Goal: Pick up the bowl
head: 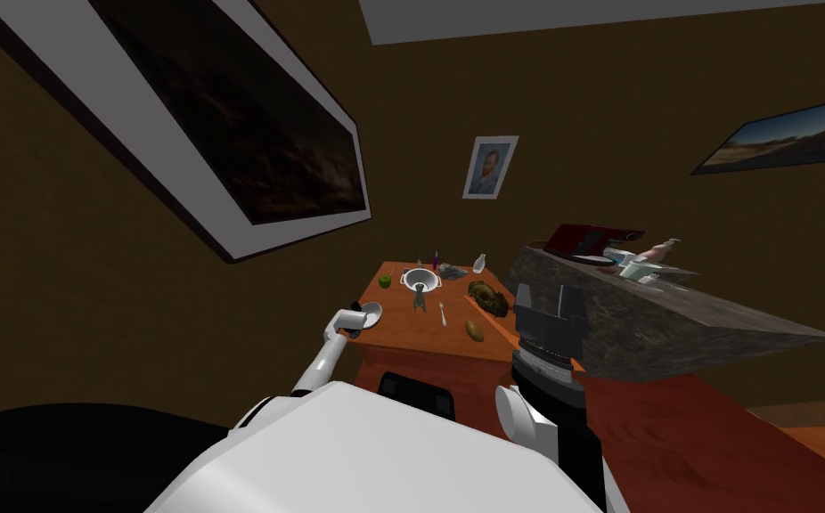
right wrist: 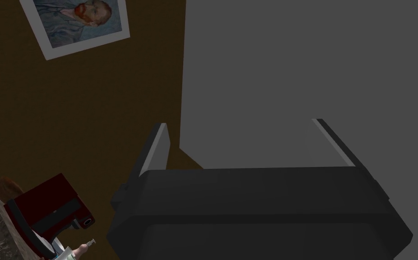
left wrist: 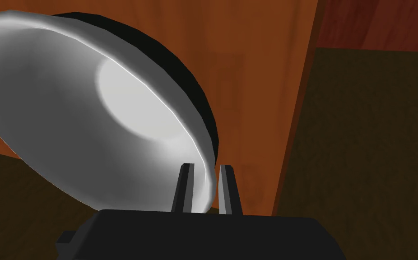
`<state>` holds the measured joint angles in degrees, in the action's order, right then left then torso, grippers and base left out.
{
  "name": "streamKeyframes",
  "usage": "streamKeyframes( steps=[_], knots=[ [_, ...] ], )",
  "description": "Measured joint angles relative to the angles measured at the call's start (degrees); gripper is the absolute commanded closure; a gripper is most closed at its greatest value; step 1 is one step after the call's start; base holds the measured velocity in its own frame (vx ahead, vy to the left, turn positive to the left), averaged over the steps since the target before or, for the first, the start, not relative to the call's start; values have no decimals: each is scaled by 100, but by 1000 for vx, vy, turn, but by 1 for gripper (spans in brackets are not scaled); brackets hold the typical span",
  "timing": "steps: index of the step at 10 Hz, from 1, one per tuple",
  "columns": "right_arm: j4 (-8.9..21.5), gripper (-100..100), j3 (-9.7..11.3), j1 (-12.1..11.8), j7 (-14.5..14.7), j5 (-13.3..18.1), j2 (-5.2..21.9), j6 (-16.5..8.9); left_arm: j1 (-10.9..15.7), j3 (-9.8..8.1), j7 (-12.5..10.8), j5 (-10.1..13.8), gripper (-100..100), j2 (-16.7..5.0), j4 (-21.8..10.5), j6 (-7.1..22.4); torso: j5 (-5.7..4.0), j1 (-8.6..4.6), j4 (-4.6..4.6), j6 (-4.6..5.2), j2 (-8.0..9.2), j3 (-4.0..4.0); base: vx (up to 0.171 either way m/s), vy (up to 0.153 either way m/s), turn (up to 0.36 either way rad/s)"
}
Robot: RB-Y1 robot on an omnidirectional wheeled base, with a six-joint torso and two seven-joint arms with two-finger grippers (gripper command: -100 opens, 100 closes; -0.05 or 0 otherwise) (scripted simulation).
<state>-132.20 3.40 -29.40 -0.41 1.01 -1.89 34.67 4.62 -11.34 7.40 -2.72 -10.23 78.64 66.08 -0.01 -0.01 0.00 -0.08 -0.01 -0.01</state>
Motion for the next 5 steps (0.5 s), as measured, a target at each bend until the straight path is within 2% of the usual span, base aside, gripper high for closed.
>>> streamKeyframes(
  steps=[1, 2, 3, 5],
  knots=[
    [0, 0, 0, 0, 0, 0, 0, 0, -1, 1, 1, 0, 100, 0, -1, 0, 0, 0, 1, 0, 1, 1, 0, 0, 0],
    [0, 0, 0, 0, 0, 0, 0, 0, -2, 1, 2, 0, 0, 0, -2, 0, -1, 0, 2, 0, 2, 2, 0, 0, 0],
    [0, 0, 0, 0, 0, 0, 0, 0, -2, 1, 2, 0, 100, 1, -2, 0, -1, -1, 2, 0, 3, 3, -27, -14, -9],
    [0, 0, 0, 1, 0, 0, 0, 0, 2, -32, 27, 3, 100, 1, 204, 192, -5, -12, 8, -2, 21, 14, -43, -23, -5]
  ],
)
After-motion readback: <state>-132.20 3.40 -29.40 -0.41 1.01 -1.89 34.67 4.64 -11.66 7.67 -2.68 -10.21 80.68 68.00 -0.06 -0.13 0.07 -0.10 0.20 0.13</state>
